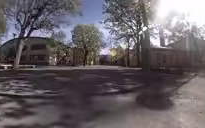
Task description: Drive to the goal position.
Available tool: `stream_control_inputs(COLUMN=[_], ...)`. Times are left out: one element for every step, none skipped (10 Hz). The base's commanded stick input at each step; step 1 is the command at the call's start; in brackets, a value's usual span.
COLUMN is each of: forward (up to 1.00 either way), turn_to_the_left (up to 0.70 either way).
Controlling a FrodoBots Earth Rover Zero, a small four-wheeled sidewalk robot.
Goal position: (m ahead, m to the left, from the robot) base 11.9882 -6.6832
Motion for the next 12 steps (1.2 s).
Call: stream_control_inputs(forward=[1.00, 1.00, 1.00, 1.00, 1.00, 1.00, 1.00, 1.00, 1.00, 1.00, 1.00, 1.00], turn_to_the_left=[0.00, 0.00, 0.00, 0.00, 0.00, 0.00, 0.00, 0.00, 0.00, 0.00, 0.00, 0.00])
